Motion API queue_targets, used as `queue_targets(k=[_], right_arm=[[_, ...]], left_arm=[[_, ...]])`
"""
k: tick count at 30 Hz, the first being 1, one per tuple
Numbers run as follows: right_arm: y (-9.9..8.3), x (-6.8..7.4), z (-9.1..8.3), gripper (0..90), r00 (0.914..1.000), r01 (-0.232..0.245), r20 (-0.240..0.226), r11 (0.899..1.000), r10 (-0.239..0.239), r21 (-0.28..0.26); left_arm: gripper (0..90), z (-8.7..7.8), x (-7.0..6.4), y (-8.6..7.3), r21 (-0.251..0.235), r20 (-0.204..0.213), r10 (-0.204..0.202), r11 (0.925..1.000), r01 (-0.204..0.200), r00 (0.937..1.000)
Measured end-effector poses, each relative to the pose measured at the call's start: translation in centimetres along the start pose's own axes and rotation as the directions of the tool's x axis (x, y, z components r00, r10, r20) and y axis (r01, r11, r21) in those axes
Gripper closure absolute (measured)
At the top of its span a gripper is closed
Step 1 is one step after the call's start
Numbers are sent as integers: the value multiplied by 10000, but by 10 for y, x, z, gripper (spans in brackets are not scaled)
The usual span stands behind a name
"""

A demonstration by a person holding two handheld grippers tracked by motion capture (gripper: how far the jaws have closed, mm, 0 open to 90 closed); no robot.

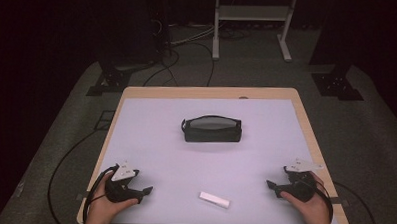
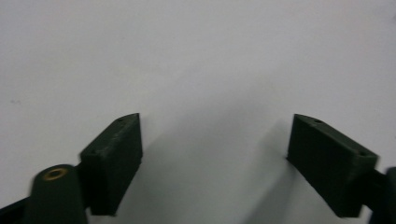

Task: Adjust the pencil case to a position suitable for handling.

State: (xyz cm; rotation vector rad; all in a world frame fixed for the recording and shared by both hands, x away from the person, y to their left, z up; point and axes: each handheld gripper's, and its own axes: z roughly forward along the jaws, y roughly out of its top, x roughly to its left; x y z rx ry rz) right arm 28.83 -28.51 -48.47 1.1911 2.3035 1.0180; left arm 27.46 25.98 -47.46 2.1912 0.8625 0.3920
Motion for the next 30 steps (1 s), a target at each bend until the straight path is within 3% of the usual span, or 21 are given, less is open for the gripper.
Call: queue_targets(k=[3, 6, 30], right_arm=[[0, 0, 0, 128, 10000, -1, 2, 10000, 1, 0], [0, 0, 0, 128, 10000, 1, 5, 10000, -1, -2], [0, 0, 0, 128, 10000, 9, -14, 10000, -9, -15]], left_arm=[[249, 2, 2, 5, -210, 446, 53, 9998, -43, 9990], [272, 4, 5, 12, -342, 572, 173, 9993, -154, 9982], [478, 11, 12, 56, -741, 804, 951, 9933, -892, 9922]])
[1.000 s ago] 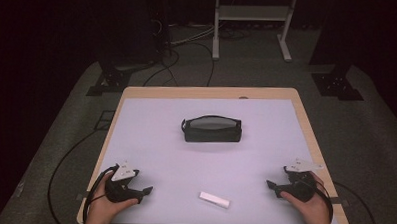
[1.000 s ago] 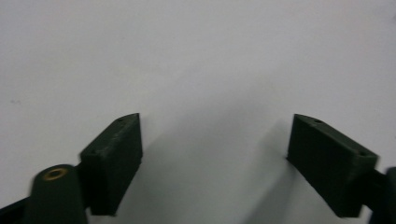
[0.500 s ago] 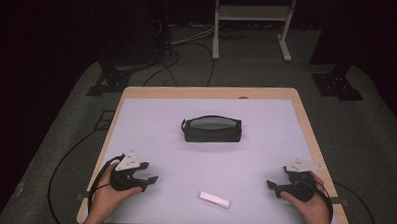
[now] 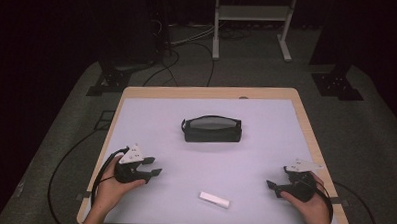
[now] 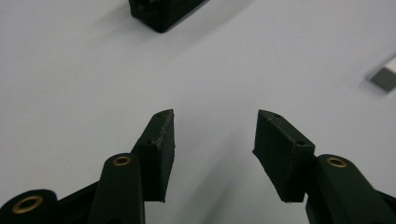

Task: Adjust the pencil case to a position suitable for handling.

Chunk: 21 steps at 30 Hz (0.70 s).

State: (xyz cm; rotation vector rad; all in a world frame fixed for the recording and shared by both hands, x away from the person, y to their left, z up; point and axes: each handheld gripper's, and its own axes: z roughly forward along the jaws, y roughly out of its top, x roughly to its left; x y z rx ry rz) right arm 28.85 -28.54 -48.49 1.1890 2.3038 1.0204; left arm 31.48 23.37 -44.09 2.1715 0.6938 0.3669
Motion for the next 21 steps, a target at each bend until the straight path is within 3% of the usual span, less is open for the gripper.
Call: queue_targets(k=[21], right_arm=[[0, 0, 0, 128, 10000, -5, -6, 10000, 5, -3]], left_arm=[[567, 14, 13, 38, -442, 347, 377, 9984, -362, 9987]])
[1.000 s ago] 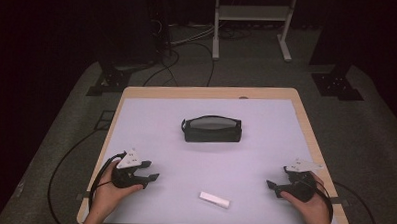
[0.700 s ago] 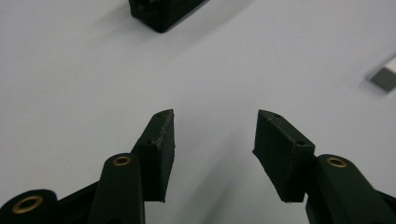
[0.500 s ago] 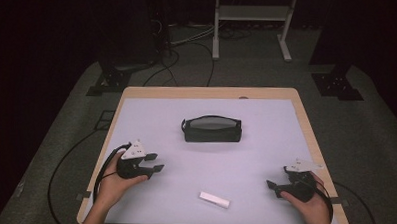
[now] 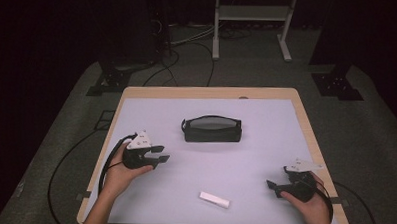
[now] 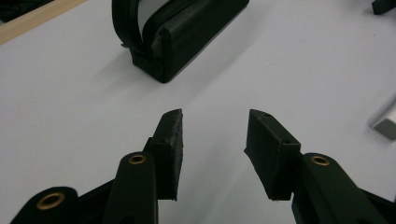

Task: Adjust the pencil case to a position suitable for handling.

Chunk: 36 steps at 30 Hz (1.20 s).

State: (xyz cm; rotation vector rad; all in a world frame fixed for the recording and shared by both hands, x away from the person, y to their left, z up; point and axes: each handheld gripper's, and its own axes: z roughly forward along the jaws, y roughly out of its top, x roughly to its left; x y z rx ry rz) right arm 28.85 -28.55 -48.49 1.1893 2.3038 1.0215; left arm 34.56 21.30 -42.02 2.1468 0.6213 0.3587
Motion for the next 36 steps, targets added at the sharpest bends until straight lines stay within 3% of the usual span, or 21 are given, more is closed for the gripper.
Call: queue_targets(k=[17, 36], right_arm=[[0, 0, 0, 128, 10000, -13, -7, 10000, 13, -3], [0, 0, 0, 128, 10000, -18, -12, 10000, 18, 1]], left_arm=[[620, 12, 12, 28, -360, 185, 320, 9989, -313, 9993], [624, 40, 22, 59, -717, 644, 682, 9954, -636, 9956]])
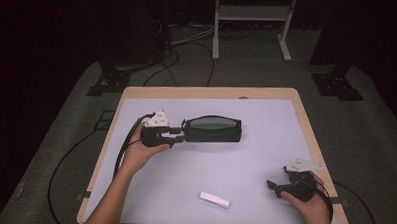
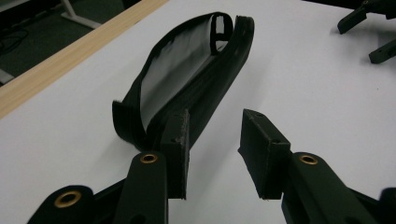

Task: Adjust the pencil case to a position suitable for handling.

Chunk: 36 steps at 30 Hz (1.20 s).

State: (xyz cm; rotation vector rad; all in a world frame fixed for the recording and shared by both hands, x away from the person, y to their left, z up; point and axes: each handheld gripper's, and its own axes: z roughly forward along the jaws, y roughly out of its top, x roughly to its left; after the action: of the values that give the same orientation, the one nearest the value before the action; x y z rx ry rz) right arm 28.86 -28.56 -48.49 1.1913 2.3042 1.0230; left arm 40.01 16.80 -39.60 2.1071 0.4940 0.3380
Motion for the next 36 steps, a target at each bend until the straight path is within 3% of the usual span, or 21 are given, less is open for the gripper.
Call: queue_targets(k=[18, 36], right_arm=[[0, 0, 0, 128, 10000, -21, -10, 10000, 21, -10], [0, 0, 0, 127, 10000, -27, -15, 10000, 27, -8]], left_arm=[[611, 35, 8, 26, -110, 388, 406, 9991, -402, 9984], [579, 76, 10, 32, -18, 901, 432, 9991, -432, 9950]])
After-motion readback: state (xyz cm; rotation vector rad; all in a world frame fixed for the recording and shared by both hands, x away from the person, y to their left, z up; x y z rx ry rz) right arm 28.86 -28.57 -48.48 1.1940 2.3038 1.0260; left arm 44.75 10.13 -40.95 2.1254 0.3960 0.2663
